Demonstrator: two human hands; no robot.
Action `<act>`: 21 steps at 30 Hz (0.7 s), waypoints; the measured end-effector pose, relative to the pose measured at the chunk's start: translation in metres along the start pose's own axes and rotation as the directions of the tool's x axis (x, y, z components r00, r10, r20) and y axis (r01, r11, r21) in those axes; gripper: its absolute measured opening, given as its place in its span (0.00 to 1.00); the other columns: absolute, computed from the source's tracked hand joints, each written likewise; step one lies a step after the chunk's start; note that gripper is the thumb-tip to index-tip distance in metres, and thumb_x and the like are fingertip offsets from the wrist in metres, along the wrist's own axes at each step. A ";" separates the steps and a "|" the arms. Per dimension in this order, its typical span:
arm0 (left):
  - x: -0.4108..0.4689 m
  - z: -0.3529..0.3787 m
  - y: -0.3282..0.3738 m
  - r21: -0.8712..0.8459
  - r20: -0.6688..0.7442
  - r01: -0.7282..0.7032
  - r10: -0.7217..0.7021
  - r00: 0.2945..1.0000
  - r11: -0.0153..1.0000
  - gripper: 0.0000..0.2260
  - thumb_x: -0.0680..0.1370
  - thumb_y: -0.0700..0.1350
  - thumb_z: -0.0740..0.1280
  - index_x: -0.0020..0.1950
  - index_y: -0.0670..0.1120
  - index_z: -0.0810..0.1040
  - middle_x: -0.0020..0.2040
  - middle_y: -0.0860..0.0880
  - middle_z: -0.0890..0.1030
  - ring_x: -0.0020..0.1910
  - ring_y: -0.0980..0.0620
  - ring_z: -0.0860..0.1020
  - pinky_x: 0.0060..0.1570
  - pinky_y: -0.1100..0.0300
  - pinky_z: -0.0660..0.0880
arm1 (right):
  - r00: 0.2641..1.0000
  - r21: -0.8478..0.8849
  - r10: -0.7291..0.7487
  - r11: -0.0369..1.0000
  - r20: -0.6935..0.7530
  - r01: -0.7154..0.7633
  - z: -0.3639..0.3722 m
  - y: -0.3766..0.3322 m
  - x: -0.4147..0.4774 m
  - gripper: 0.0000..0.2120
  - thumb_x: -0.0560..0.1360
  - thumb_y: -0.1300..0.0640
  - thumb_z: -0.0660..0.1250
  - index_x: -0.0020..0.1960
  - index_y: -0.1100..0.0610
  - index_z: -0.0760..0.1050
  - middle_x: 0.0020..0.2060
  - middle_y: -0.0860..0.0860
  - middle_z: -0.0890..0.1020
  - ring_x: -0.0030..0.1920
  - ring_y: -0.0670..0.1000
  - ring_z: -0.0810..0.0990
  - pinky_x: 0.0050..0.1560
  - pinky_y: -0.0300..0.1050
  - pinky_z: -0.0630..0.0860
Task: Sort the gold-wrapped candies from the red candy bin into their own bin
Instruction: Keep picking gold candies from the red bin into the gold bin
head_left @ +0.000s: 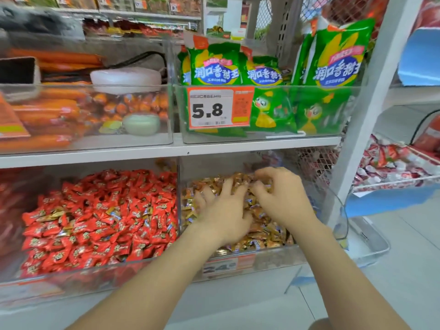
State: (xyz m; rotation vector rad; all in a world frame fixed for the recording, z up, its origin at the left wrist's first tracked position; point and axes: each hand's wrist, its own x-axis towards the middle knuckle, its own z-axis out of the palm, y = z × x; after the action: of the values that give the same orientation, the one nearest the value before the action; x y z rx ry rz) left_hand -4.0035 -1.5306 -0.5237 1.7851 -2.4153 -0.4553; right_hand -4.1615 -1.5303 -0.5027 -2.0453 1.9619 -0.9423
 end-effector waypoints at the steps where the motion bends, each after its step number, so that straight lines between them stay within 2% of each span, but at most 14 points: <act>1: -0.015 -0.007 -0.007 0.080 -0.113 -0.047 0.056 0.992 0.996 0.26 0.80 0.55 0.61 0.79 0.55 0.64 0.78 0.46 0.63 0.73 0.29 0.62 0.75 0.33 0.59 | 1.000 0.071 -0.017 0.997 -0.018 0.018 -0.002 -0.012 -0.004 0.13 0.78 0.52 0.66 0.59 0.50 0.85 0.50 0.47 0.87 0.51 0.47 0.84 0.56 0.46 0.80; 2: -0.032 -0.012 -0.016 0.138 -0.235 -0.106 0.136 0.962 0.985 0.21 0.80 0.54 0.61 0.72 0.51 0.72 0.70 0.46 0.71 0.68 0.35 0.69 0.69 0.39 0.68 | 0.999 0.136 -0.033 0.990 -0.017 0.035 -0.004 -0.027 -0.010 0.10 0.79 0.55 0.68 0.56 0.48 0.86 0.46 0.43 0.87 0.47 0.42 0.84 0.53 0.41 0.80; 3: -0.049 -0.016 -0.027 0.153 -0.354 -0.172 0.217 0.910 0.973 0.15 0.79 0.53 0.61 0.63 0.49 0.77 0.61 0.47 0.76 0.61 0.40 0.72 0.60 0.43 0.73 | 0.999 0.189 -0.054 0.981 -0.006 0.054 -0.005 -0.044 -0.018 0.09 0.79 0.56 0.68 0.54 0.47 0.86 0.42 0.41 0.87 0.43 0.39 0.83 0.48 0.36 0.78; 4: -0.066 -0.021 -0.039 0.149 -0.455 -0.235 0.277 0.846 0.961 0.11 0.79 0.51 0.62 0.55 0.48 0.79 0.53 0.48 0.77 0.54 0.43 0.73 0.53 0.45 0.74 | 0.997 0.235 -0.079 0.969 0.010 0.075 -0.005 -0.061 -0.026 0.09 0.79 0.56 0.69 0.52 0.46 0.86 0.39 0.40 0.86 0.41 0.38 0.83 0.44 0.32 0.76; 6: -0.098 -0.034 -0.067 0.151 -0.583 -0.267 0.303 0.754 0.952 0.06 0.79 0.49 0.63 0.47 0.49 0.78 0.44 0.50 0.75 0.47 0.45 0.72 0.45 0.48 0.72 | 0.988 0.311 -0.143 0.943 0.057 0.118 0.002 -0.094 -0.042 0.09 0.78 0.57 0.69 0.50 0.46 0.86 0.37 0.39 0.86 0.39 0.38 0.83 0.41 0.30 0.74; 7: -0.113 -0.040 -0.083 0.141 -0.607 -0.233 0.270 0.747 0.962 0.06 0.79 0.49 0.64 0.46 0.49 0.77 0.43 0.51 0.74 0.45 0.46 0.72 0.44 0.50 0.71 | 0.979 0.329 -0.185 0.933 0.089 0.147 0.007 -0.111 -0.049 0.09 0.78 0.57 0.69 0.50 0.47 0.86 0.36 0.39 0.85 0.38 0.39 0.83 0.41 0.31 0.75; 9: -0.137 -0.051 -0.122 0.110 -0.594 -0.064 0.117 0.796 0.992 0.07 0.79 0.53 0.62 0.46 0.51 0.76 0.43 0.53 0.75 0.46 0.47 0.73 0.46 0.51 0.71 | 0.943 0.327 -0.287 0.919 0.168 0.222 0.023 -0.142 -0.060 0.09 0.78 0.57 0.68 0.51 0.47 0.86 0.36 0.41 0.85 0.39 0.40 0.83 0.43 0.32 0.76; 11: -0.152 -0.059 -0.162 0.106 -0.490 0.226 -0.147 0.859 0.968 0.13 0.79 0.58 0.59 0.54 0.52 0.77 0.50 0.50 0.77 0.52 0.44 0.75 0.53 0.48 0.74 | 0.888 0.258 -0.382 0.913 0.257 0.317 0.044 -0.166 -0.066 0.09 0.79 0.56 0.67 0.53 0.47 0.85 0.38 0.42 0.84 0.40 0.42 0.82 0.46 0.36 0.77; 13: -0.159 -0.063 -0.198 0.087 -0.327 0.477 -0.427 0.843 0.875 0.21 0.81 0.61 0.60 0.67 0.49 0.72 0.64 0.44 0.74 0.63 0.37 0.72 0.63 0.45 0.73 | 0.844 0.122 -0.401 0.915 0.356 0.384 0.068 -0.180 -0.066 0.11 0.78 0.54 0.66 0.57 0.46 0.83 0.41 0.41 0.82 0.44 0.45 0.82 0.50 0.44 0.78; 14: -0.161 -0.064 -0.212 0.057 -0.242 0.549 -0.522 0.818 0.834 0.25 0.81 0.62 0.61 0.71 0.47 0.68 0.69 0.41 0.70 0.67 0.34 0.69 0.65 0.42 0.71 | 0.835 0.056 -0.375 0.921 0.403 0.386 0.079 -0.184 -0.065 0.12 0.78 0.54 0.65 0.58 0.46 0.83 0.41 0.42 0.80 0.47 0.49 0.82 0.51 0.47 0.79; 17: -0.159 -0.068 -0.247 -0.094 -0.030 0.630 -0.635 0.772 0.771 0.37 0.78 0.65 0.66 0.77 0.44 0.59 0.75 0.36 0.64 0.72 0.31 0.66 0.70 0.41 0.69 | 0.849 -0.127 -0.236 0.935 0.472 0.331 0.105 -0.188 -0.057 0.11 0.76 0.54 0.65 0.56 0.50 0.80 0.46 0.50 0.84 0.52 0.59 0.83 0.52 0.53 0.81; 19: -0.155 -0.076 -0.258 -0.194 0.111 0.646 -0.637 0.763 0.739 0.50 0.74 0.69 0.70 0.82 0.42 0.52 0.78 0.36 0.64 0.74 0.35 0.68 0.71 0.47 0.70 | 0.854 -0.244 -0.146 0.922 0.499 0.300 0.114 -0.192 -0.050 0.08 0.76 0.54 0.65 0.55 0.52 0.78 0.51 0.55 0.83 0.55 0.62 0.82 0.51 0.52 0.79; 21: -0.152 -0.083 -0.264 -0.229 0.248 0.659 -0.612 0.751 0.716 0.62 0.68 0.72 0.74 0.84 0.42 0.43 0.81 0.41 0.64 0.77 0.40 0.67 0.73 0.51 0.68 | 0.829 -0.301 -0.069 0.913 0.555 0.277 0.116 -0.197 -0.045 0.08 0.79 0.53 0.64 0.55 0.54 0.77 0.54 0.57 0.82 0.57 0.62 0.81 0.50 0.50 0.75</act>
State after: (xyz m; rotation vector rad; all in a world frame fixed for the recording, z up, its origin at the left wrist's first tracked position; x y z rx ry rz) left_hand -3.6935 -1.4714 -0.5091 2.4607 -1.5842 -0.9987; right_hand -3.9307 -1.4974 -0.5075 -2.3757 1.7435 0.0301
